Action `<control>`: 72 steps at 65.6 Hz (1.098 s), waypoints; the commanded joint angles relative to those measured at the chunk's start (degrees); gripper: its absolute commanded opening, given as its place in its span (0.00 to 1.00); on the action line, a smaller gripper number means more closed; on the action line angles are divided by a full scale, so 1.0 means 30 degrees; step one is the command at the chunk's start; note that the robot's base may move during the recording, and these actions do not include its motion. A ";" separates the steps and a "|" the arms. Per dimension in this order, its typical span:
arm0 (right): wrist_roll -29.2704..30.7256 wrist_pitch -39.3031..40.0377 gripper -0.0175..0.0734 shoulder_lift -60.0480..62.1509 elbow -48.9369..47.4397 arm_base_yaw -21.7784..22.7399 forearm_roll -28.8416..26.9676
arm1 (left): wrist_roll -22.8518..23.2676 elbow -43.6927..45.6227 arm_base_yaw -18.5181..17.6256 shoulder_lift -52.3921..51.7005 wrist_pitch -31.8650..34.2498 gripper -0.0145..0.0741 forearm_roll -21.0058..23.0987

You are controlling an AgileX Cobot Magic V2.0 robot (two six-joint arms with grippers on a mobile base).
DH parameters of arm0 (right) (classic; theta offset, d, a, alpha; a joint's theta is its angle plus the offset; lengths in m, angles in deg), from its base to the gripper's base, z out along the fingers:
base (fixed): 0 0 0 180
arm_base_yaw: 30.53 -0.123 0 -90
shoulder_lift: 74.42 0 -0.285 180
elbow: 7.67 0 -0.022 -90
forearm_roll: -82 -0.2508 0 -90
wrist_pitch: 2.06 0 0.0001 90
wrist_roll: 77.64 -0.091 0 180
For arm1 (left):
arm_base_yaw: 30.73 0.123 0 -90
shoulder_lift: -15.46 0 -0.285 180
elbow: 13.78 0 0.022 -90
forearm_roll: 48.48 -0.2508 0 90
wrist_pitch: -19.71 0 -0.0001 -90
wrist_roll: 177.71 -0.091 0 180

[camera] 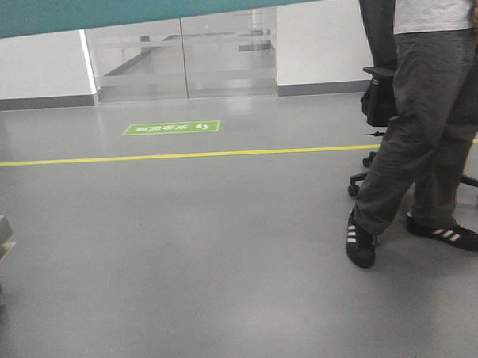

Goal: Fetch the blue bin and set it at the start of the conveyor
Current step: 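Hold the teal bin with both grippers while driving to the conveyor table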

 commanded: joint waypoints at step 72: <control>0.0306 0.0933 0.03 0.0144 -0.0072 0.0133 0.0578 | -0.0443 0.0074 0.0054 -0.0261 0.0268 0.04 -0.1519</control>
